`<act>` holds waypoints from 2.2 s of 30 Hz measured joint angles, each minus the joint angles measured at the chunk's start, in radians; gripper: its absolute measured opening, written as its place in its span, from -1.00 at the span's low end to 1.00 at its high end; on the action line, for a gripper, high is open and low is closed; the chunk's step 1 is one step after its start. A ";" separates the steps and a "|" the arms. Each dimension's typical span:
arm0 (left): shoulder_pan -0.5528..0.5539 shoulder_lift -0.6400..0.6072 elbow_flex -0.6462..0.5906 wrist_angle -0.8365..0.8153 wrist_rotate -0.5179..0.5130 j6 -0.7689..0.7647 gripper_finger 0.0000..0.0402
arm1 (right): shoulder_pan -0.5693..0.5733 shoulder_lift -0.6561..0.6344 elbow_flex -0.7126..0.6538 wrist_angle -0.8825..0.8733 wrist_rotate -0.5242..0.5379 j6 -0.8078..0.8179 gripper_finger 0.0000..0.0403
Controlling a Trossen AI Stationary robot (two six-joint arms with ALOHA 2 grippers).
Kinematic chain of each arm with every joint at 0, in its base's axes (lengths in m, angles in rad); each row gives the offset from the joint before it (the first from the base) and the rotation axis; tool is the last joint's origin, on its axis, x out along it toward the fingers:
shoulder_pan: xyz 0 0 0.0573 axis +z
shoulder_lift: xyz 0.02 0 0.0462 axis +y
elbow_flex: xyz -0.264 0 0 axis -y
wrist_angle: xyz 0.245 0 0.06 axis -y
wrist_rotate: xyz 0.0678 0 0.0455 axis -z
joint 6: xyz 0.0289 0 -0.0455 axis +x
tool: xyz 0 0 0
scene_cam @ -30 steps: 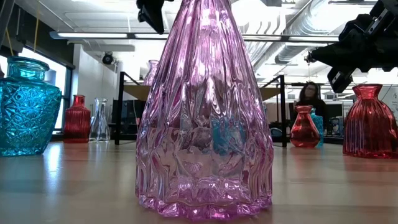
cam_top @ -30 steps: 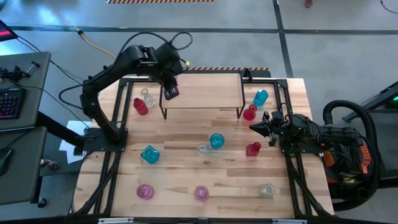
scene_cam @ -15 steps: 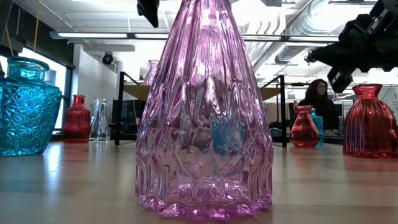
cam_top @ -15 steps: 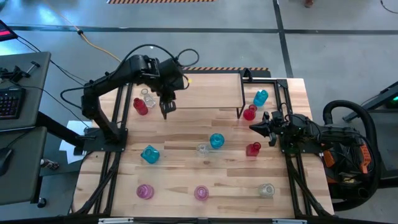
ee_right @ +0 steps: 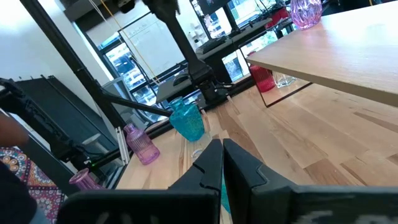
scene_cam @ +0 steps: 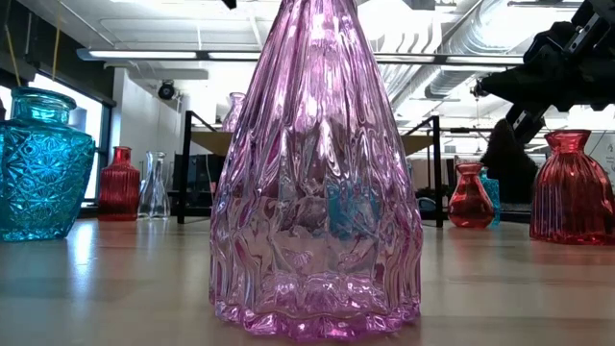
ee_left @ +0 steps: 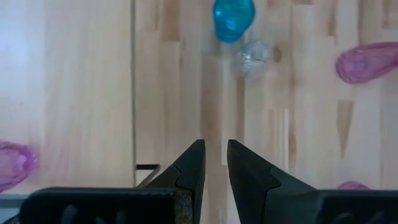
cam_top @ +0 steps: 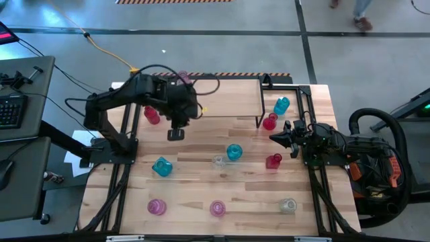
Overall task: Sort vases onto shelf
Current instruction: Put the top right red vase on the shelf
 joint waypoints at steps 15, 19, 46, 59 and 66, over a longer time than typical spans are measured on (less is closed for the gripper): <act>-0.082 -0.003 0.000 0.072 -0.002 0.026 -0.71 | 0.000 0.000 0.000 0.000 0.000 0.000 -1.00; -0.064 -0.003 0.000 0.074 -0.003 0.027 -0.71 | 0.000 0.000 0.000 0.000 0.000 0.000 -1.00; 0.112 -0.002 0.000 0.156 -0.025 -0.123 -0.71 | 0.000 0.000 0.000 0.027 0.235 0.298 -1.00; 0.111 -0.002 0.000 0.156 -0.041 -0.132 -0.71 | 0.000 0.000 0.000 0.100 0.240 0.314 -1.00; 0.111 -0.002 0.000 0.156 -0.040 -0.132 -0.71 | 0.000 0.000 0.000 0.234 0.206 0.271 -0.93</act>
